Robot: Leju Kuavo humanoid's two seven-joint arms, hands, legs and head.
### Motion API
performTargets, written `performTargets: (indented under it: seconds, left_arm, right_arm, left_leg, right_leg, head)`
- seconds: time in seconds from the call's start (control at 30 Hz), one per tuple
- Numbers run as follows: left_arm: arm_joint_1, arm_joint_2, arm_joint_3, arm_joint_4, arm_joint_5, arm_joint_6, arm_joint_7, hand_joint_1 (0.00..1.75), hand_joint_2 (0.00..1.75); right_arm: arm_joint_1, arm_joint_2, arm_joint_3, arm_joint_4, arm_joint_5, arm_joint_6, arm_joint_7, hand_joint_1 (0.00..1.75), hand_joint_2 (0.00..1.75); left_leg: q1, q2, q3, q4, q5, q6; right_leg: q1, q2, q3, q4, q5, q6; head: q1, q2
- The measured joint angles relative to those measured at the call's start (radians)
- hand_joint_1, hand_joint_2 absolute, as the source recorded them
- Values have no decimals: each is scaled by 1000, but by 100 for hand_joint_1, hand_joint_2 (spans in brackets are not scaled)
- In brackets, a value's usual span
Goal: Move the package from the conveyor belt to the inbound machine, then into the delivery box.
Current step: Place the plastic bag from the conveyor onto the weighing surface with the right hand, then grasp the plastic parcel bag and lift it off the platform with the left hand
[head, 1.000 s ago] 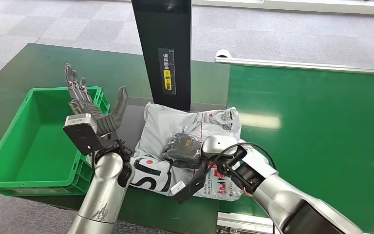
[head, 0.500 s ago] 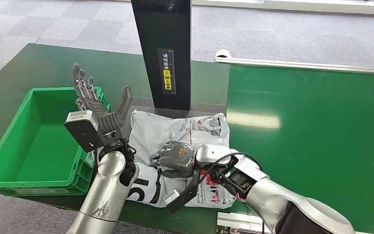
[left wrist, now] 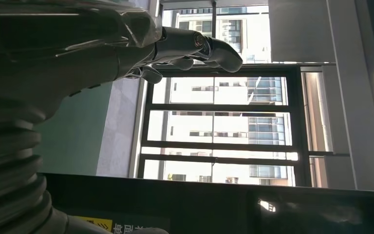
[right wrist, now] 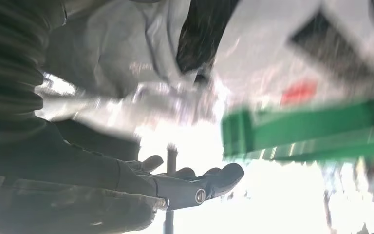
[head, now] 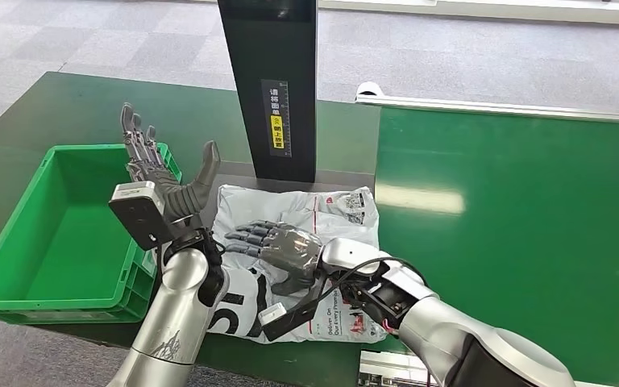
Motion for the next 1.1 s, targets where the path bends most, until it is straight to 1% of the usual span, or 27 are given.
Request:
performTargets:
  seconds: [0.07, 0.13, 0.37, 0.53, 0.63, 0.7, 0.77, 0.87, 0.97, 1.1]
  left_arm:
    - [2, 3, 1, 0, -1, -3, 0, 0, 175]
    - [6, 5, 3, -1, -2, -3, 0, 0, 175]
    - [13, 13, 4, -1, -7, -1, 0, 0, 175]
    - [23, 27, 4, -3, -12, -9, 0, 0, 175]
    - [41, 37, 2, -7, -20, -26, 0, 0, 175]
    - [50, 43, -2, -8, -23, -40, 0, 0, 175]
    - [54, 48, -8, -6, -23, -60, 0, 0, 175]
    - [55, 51, -16, 2, -21, -87, 0, 0, 175]
    - [55, 52, -19, 9, -20, -94, 0, 0, 175]
    - [55, 53, -23, 14, -19, -96, 0, 0, 175]
  right_arm:
    - [19, -1, -43, -4, -47, -56, -12, 0, 175]
    - [45, -3, -97, -15, -95, -81, -33, 0, 175]
    - [121, -18, -244, -84, -173, -99, -53, 0, 175]
    - [217, -62, -404, -217, -278, -101, -53, 0, 175]
    - [269, -98, -525, -297, -333, -76, -51, 0, 175]
    - [299, -117, -612, -344, -381, -34, -51, 0, 175]
    - [325, -130, -698, -389, -422, 8, -48, 0, 175]
    - [347, -140, -801, -440, -453, 35, -37, 0, 175]
    - [357, -147, -870, -473, -459, 41, -31, 0, 175]
    - [366, -151, -911, -497, -460, 42, -31, 0, 175]
  left_leg:
    - [0, 0, 0, 0, 0, 0]
    - [0, 0, 0, 0, 0, 0]
    - [0, -1, 0, 0, 0, 0]
    - [0, -1, 0, 0, 0, 0]
    - [0, -1, 0, 0, 0, 0]
    - [0, -1, 0, 0, 0, 0]
    - [0, -1, 0, 0, 0, 0]
    - [0, -1, 0, 0, 0, 0]
    - [0, -1, 0, 0, 0, 0]
    - [0, -1, 0, 0, 0, 0]
  right_leg:
    - [0, 0, 0, 0, 0, 0]
    - [0, 0, 0, 0, 0, 0]
    - [0, 0, 0, 0, 0, 0]
    - [0, 0, 0, 0, 0, 0]
    - [0, 0, 0, 0, 0, 0]
    - [0, 0, 0, 0, 0, 0]
    - [-1, 0, 0, 0, 0, 0]
    - [0, 0, 0, 0, 0, 0]
    - [0, 0, 0, 0, 0, 0]
    - [0, 0, 0, 0, 0, 0]
  head:
    - [0, 0]
    - [0, 0]
    - [0, 0]
    - [0, 0]
    - [0, 0]
    - [0, 0]
    - [0, 0]
    - [0, 0]
    - [0, 0]
    - [0, 0]
